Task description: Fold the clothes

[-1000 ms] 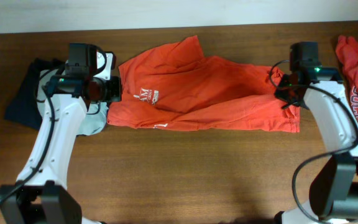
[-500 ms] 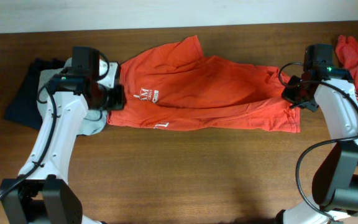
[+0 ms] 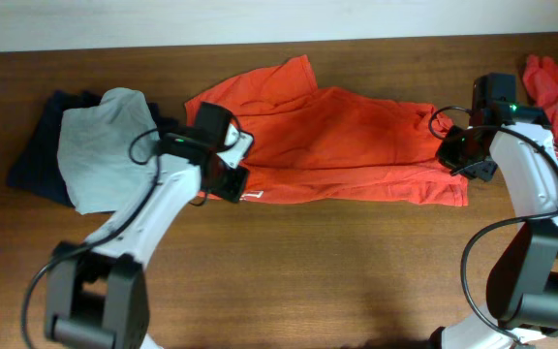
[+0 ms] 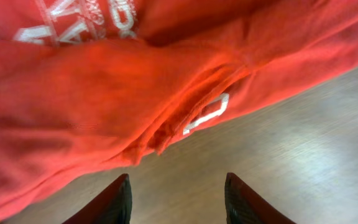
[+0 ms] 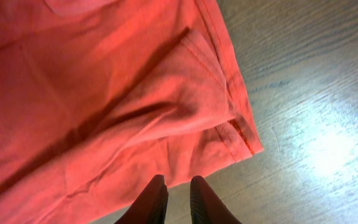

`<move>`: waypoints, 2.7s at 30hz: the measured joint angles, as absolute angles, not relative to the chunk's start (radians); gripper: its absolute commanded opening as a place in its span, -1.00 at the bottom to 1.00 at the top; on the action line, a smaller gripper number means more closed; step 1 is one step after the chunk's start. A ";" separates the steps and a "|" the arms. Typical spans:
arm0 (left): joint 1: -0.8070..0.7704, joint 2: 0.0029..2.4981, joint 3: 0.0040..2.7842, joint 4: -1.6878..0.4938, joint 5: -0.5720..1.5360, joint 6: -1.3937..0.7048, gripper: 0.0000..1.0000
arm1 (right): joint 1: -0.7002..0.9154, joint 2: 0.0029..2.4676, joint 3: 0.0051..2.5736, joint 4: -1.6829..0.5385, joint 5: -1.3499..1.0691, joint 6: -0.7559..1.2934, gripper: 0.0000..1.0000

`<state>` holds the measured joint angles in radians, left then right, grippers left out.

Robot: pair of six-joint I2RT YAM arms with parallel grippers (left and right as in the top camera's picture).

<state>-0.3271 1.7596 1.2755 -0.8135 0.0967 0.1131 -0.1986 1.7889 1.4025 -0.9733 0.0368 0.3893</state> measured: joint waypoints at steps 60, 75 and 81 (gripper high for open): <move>-0.477 1.995 1.401 -0.802 -0.048 0.305 -0.30 | -0.199 1.924 1.402 -0.976 0.024 0.389 -0.39; -0.475 2.044 1.419 -0.793 -0.242 0.286 -0.99 | -0.199 1.924 1.402 -0.975 0.023 0.389 -0.39; -0.475 2.042 1.562 -0.928 -0.276 0.245 -1.00 | -0.199 1.924 1.402 -0.953 0.023 0.385 -0.39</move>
